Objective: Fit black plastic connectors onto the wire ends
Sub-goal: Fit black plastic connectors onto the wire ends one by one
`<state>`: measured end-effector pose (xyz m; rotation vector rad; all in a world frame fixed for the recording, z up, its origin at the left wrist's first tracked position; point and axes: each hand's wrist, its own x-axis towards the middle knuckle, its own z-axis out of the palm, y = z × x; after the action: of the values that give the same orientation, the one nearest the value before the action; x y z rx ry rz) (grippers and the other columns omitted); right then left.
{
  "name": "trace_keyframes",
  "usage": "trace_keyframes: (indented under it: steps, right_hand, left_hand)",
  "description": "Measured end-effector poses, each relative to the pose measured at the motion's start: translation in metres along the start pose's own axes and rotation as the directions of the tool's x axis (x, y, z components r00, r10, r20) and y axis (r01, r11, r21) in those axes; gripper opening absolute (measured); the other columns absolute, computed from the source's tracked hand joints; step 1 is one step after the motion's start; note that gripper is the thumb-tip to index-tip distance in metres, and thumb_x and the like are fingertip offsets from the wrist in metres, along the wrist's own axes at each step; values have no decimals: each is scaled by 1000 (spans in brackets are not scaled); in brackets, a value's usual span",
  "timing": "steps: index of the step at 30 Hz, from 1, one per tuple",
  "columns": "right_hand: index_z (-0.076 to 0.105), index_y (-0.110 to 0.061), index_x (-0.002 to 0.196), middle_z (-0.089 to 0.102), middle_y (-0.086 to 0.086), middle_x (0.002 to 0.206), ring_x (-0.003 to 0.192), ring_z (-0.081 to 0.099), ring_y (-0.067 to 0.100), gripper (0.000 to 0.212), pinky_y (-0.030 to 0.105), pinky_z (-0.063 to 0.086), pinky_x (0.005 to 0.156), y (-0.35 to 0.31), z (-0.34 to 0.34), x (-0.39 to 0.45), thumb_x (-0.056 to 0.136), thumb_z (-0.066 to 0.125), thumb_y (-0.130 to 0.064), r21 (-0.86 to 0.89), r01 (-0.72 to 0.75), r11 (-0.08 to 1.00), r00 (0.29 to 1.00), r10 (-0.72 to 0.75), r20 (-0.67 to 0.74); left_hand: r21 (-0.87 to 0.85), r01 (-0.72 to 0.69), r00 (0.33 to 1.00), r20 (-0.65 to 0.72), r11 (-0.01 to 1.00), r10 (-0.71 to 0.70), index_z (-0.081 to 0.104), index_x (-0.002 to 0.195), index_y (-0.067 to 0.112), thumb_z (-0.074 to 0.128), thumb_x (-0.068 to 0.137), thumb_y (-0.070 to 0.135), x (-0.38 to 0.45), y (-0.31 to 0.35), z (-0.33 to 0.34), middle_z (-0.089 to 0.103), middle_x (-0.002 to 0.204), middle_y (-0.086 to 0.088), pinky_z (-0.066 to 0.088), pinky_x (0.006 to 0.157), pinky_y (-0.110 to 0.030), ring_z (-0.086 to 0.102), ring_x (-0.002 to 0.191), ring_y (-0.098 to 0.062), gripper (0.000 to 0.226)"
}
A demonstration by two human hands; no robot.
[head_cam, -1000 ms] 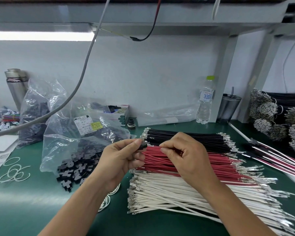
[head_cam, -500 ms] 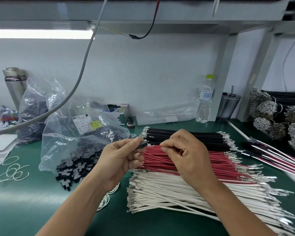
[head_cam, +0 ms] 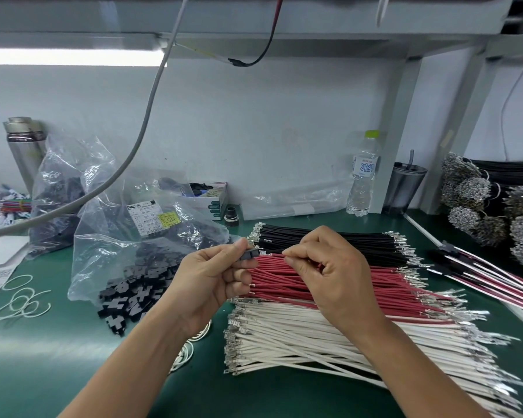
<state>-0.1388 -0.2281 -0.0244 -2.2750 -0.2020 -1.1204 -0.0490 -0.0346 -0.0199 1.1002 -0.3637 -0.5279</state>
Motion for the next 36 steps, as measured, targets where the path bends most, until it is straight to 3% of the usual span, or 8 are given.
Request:
trace_keyframes:
  steps: [8, 14, 20, 22, 26, 29, 36]
  right_hand:
    - [78, -23, 94, 59, -14, 86, 76, 61, 12, 6, 31, 53, 63, -2, -1, 1, 89, 75, -22, 8, 6, 1000, 1000, -6, 14]
    - [78, -23, 92, 57, -15, 84, 72, 57, 6, 4, 18, 47, 62, -8, -3, 1, 89, 75, -22, -94, 65, 993, 997, -60, 55]
    - [78, -19, 90, 57, -10, 81, 73, 54, 8, 3, 30, 50, 57, -10, -11, 4, 88, 77, -17, -263, 252, 931, 961, -210, 181]
    - [78, -23, 88, 57, -13, 81, 72, 54, 6, 4, 28, 49, 59, -12, -10, 4, 89, 75, -20, -243, 200, 949, 971, -160, 177]
    - [76, -32, 85, 61, -19, 83, 78, 60, 1, 5, 27, 51, 69, -10, -6, 5, 87, 75, -28, -114, -63, 992, 972, 87, 220]
    - [76, -35, 81, 62, -19, 81, 79, 60, 0, 7, 22, 45, 66, -7, -6, 5, 85, 76, -29, -125, -126, 984, 969, 149, 197]
    - [78, -25, 83, 55, -13, 77, 69, 52, 5, 5, 25, 47, 56, -16, -13, 6, 86, 77, -20, -247, 206, 947, 961, -149, 231]
  left_hand:
    - [1, 6, 1000, -5, 1000, -6, 81, 90, 6, 82, 73, 32, -1, -1, 1, 74, 82, -16, 59, 51, -25, 66, 54, -15, 30]
    - [38, -3, 1000, -28, 999, 4, 81, 89, 4, 81, 75, 30, -2, 2, 0, 73, 83, -17, 59, 51, -25, 65, 55, -16, 29]
    - [158, 22, 1000, -24, 987, -18, 82, 82, 4, 84, 68, 32, -4, 6, -2, 73, 81, -19, 58, 50, -24, 65, 52, -16, 31]
    - [162, 15, 1000, -27, 987, -11, 81, 84, 3, 84, 67, 30, -4, 7, -2, 74, 83, -21, 58, 50, -25, 65, 52, -17, 32]
    - [166, -13, 999, -40, 986, 20, 80, 87, -1, 85, 66, 27, -4, 6, -1, 74, 86, -25, 58, 50, -25, 66, 53, -18, 35]
    - [186, 3, 999, -38, 983, 5, 80, 89, -2, 85, 67, 27, -4, 4, 0, 74, 89, -26, 58, 50, -25, 66, 54, -18, 38]
    - [236, 50, 999, -21, 971, -46, 80, 87, 0, 86, 66, 29, -5, 3, 1, 73, 85, -23, 57, 49, -26, 65, 54, -19, 37]
